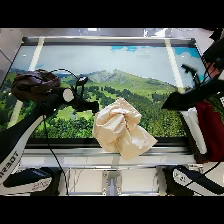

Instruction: Fold the shirts.

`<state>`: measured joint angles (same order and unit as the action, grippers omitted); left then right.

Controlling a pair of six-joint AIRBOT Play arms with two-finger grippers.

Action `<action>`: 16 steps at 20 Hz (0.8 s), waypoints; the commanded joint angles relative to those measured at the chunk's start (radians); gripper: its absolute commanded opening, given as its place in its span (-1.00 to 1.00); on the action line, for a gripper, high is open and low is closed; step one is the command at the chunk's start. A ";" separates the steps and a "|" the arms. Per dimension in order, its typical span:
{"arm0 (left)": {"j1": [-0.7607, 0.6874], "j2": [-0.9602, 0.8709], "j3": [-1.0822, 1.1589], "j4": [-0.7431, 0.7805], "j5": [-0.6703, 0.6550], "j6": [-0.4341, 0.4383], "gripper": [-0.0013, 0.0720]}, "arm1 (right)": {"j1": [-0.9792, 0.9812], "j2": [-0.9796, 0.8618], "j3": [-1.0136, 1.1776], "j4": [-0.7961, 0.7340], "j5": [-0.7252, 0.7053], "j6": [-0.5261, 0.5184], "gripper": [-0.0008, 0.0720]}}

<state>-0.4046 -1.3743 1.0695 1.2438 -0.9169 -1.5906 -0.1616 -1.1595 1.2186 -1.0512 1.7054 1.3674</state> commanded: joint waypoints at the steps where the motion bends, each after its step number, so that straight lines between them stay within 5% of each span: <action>1: 0.001 -0.061 0.000 -0.151 0.085 0.160 0.94 | 0.000 0.000 -0.278 -0.026 -0.111 -0.084 0.20; 4: 0.001 -0.071 0.002 -0.342 0.086 0.328 0.93 | 0.000 0.000 -0.380 -0.121 -0.198 -0.097 0.22; 10: 0.003 -0.144 0.030 -0.356 0.040 0.369 0.93 | 0.000 -0.001 -0.394 -0.287 -0.146 -0.040 0.22; 16: 0.003 -0.202 0.103 -0.356 0.027 0.369 0.93 | 0.000 -0.001 -0.547 -0.190 -0.190 -0.026 0.22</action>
<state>-0.4015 -1.5558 1.1458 0.8951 -0.8818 -1.2324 -0.1616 -1.1595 0.7403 -1.2865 1.5429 1.3373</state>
